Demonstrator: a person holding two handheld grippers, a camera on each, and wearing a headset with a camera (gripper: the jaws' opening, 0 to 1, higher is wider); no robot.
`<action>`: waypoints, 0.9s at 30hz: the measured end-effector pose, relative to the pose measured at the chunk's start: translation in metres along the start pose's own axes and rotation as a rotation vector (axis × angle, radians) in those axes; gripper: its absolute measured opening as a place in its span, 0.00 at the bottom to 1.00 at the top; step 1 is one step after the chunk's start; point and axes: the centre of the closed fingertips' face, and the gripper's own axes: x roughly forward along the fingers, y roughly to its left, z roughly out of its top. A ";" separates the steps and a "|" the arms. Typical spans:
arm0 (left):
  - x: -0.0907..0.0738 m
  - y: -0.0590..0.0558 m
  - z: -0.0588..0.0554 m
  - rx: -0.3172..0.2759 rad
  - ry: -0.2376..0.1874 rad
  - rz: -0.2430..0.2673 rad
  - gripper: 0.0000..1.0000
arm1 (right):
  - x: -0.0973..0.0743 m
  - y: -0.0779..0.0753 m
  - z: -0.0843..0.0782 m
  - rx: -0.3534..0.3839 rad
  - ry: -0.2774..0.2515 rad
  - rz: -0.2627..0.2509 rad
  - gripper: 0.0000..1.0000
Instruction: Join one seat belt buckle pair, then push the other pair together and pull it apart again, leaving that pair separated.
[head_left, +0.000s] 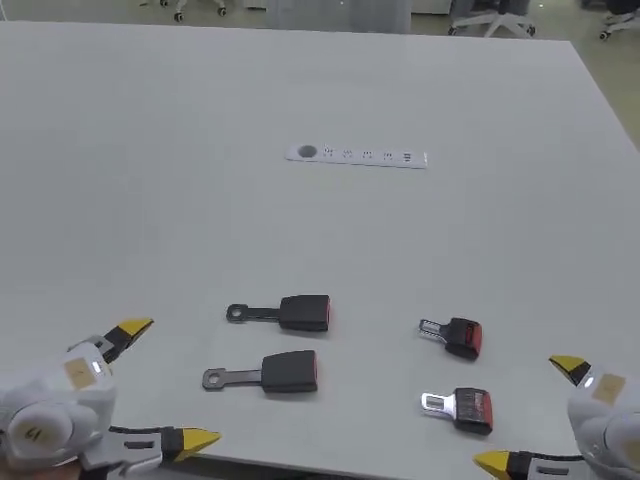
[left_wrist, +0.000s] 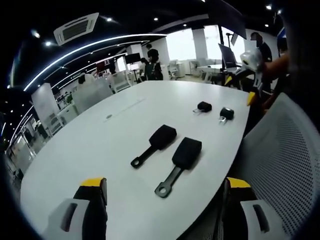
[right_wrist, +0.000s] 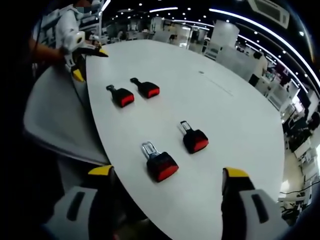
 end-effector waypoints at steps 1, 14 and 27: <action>0.001 0.000 0.001 0.014 0.005 -0.005 0.98 | 0.000 -0.001 -0.001 -0.006 0.004 -0.001 0.90; 0.031 -0.004 -0.001 0.135 0.161 -0.091 0.89 | 0.002 0.007 -0.002 -0.131 0.018 0.073 0.82; 0.069 -0.024 -0.005 0.193 0.259 -0.221 0.69 | 0.024 0.021 -0.008 -0.163 0.054 0.177 0.70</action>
